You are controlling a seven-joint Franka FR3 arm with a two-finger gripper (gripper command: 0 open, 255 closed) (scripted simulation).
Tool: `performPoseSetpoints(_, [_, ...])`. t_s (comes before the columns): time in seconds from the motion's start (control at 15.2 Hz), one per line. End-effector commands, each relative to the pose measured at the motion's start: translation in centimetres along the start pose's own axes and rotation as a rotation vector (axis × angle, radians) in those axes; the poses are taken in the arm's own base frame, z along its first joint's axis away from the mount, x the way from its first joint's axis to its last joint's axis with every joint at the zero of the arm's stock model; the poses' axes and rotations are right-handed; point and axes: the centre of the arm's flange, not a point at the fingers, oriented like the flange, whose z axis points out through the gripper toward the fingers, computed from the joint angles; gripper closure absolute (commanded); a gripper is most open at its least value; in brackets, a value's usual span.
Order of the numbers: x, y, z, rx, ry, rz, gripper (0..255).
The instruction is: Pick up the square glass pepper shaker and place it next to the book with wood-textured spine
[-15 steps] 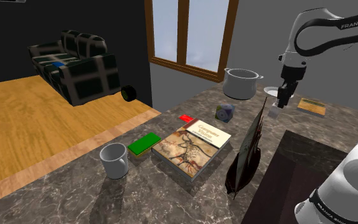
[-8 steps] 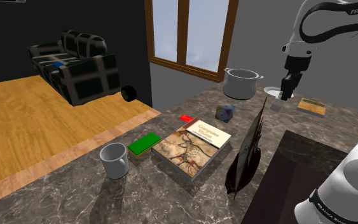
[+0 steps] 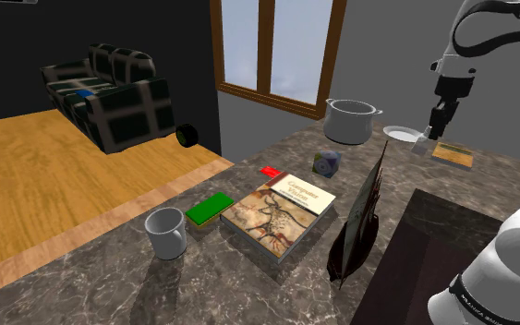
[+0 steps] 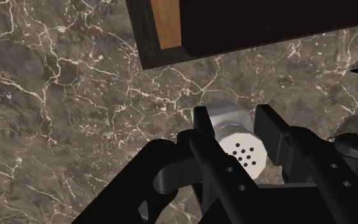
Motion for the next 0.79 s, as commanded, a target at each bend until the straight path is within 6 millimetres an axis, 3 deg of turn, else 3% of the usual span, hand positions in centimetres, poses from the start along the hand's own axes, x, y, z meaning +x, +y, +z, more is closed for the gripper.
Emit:
performPoseSetpoints(0.0, [-0.8,2.8,0.2,-0.001,0.0,-0.001,255])
performPoseSetpoints(0.73, [-5.5,16.5,0.6,-0.001,0.0,-0.001,255])
